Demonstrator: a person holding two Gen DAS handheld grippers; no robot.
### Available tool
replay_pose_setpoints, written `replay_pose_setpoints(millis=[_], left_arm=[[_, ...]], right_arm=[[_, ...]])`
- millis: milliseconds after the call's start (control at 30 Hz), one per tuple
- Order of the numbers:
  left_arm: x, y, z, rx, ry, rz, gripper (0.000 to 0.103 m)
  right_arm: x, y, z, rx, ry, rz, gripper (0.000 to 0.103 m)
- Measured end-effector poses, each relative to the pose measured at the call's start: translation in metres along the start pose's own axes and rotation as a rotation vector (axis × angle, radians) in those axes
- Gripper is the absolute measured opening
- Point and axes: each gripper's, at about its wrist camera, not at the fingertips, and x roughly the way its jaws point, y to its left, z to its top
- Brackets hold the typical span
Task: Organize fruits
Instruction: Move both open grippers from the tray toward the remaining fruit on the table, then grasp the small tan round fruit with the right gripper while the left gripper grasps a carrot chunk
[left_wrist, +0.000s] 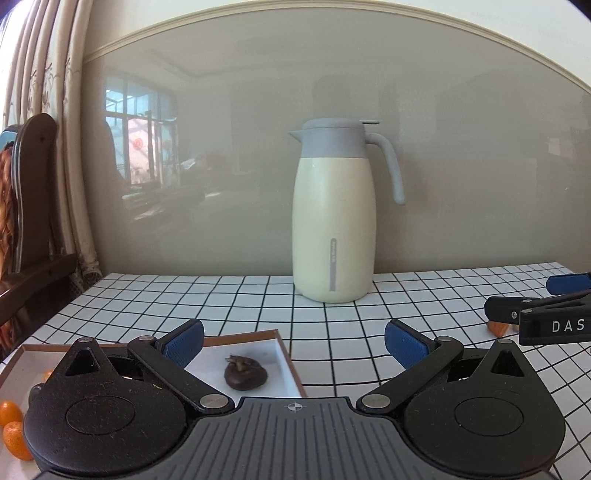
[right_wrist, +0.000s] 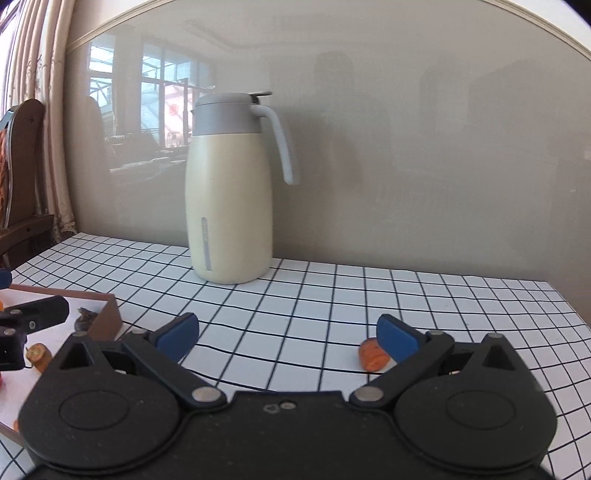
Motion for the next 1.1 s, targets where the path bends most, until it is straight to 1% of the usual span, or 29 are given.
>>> replay_pose_setpoints(millis=[167,233,400,567,767,933,1100], left_arm=[[0.008,-0.028,0.0,0.017,0.016,-0.041,0.103],[0.011,-0.04,0.0,0.03,0.02,-0.057,0.103],[0.02,-0.064,-0.002,0.056,0.028,-0.09,0.103],[0.034,-0.082,-0.002,0.063,0.026,-0.107,0.103],[0.061,-0.102,-0.005,0.062,0.056,-0.131,0.103],[0.079,-0.121,-0.005,0.091,0.061,-0.152,0.103],[0.094,-0.131,-0.006,0.098,0.081,-0.168,0.103]], right_arm=[[0.0,-0.026,-0.008,-0.003,0.01,-0.068,0.097],[0.001,-0.037,-0.011,-0.002,0.02,-0.094,0.095],[0.01,-0.067,-0.022,0.037,0.059,-0.141,0.083],[0.025,-0.085,-0.03,0.049,0.093,-0.173,0.072],[0.046,-0.095,-0.033,0.023,0.126,-0.206,0.071],[0.069,-0.097,-0.032,0.01,0.169,-0.207,0.071],[0.097,-0.093,-0.032,-0.013,0.218,-0.216,0.065]])
